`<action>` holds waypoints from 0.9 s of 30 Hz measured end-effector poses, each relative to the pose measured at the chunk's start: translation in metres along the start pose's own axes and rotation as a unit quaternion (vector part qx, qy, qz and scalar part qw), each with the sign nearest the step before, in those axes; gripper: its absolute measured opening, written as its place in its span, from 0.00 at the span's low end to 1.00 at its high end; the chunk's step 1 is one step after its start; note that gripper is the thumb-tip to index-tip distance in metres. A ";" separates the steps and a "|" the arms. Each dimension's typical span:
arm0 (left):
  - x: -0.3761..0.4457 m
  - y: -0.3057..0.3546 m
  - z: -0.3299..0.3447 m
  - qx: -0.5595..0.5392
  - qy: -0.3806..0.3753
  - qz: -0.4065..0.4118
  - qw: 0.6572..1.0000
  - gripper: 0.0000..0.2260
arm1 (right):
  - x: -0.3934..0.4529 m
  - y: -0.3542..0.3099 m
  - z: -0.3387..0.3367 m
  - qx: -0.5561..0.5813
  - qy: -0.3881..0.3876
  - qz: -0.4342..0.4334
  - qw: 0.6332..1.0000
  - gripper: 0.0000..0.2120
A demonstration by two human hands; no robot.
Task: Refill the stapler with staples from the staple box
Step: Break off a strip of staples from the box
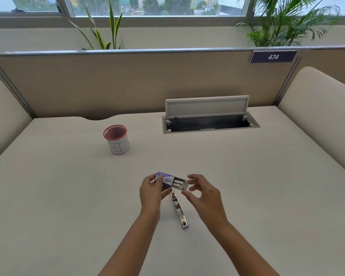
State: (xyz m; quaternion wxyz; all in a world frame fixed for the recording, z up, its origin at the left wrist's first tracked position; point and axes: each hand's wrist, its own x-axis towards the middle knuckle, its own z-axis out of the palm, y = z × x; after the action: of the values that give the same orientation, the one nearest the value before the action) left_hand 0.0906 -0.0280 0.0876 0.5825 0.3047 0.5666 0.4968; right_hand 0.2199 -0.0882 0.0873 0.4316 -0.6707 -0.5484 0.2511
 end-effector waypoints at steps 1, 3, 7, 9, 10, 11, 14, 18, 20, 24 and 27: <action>0.000 0.000 -0.001 -0.003 0.001 0.001 1.000 0.07 | 0.000 0.000 0.000 0.008 0.001 0.001 1.000 0.18; 0.000 0.000 -0.002 -0.007 0.002 0.004 1.000 0.06 | -0.001 -0.001 0.000 0.022 0.003 0.006 1.000 0.17; -0.001 -0.002 -0.002 0.004 0.004 0.012 1.000 0.06 | -0.003 -0.005 -0.001 0.007 -0.007 0.007 1.000 0.12; -0.002 -0.004 -0.001 0.011 0.000 0.015 1.000 0.07 | -0.003 -0.008 -0.001 -0.025 0.004 -0.012 1.000 0.05; -0.003 -0.006 -0.001 0.014 -0.001 0.017 1.000 0.07 | -0.002 -0.009 -0.001 -0.051 0.010 -0.020 0.998 0.04; -0.004 -0.007 -0.001 0.017 -0.002 0.019 1.000 0.06 | -0.001 -0.009 -0.001 -0.080 0.011 -0.023 0.996 0.05; -0.008 -0.008 0.000 0.022 -0.009 0.023 0.999 0.06 | 0.005 -0.011 -0.002 -0.167 -0.009 -0.010 0.986 0.06; -0.011 -0.008 -0.001 0.028 -0.015 0.038 0.999 0.06 | 0.009 -0.012 -0.001 -0.235 -0.020 -0.009 0.972 0.07; -0.012 -0.009 -0.001 0.033 -0.016 0.040 0.999 0.06 | 0.008 -0.013 0.000 -0.259 -0.020 -0.018 0.965 0.08; -0.012 -0.010 -0.003 0.031 -0.013 0.028 0.999 0.06 | 0.008 -0.015 0.003 -0.305 -0.029 -0.028 0.952 0.10; -0.013 -0.010 -0.003 0.034 -0.016 0.028 0.999 0.06 | 0.010 -0.017 0.003 -0.332 -0.040 -0.030 0.942 0.10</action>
State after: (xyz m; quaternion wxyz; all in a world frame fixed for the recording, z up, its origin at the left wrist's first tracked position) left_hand 0.0921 -0.0437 0.0823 0.5663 0.3483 0.5653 0.4883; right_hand 0.2109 -0.0777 0.1014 0.1698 -0.7486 -0.6373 0.0683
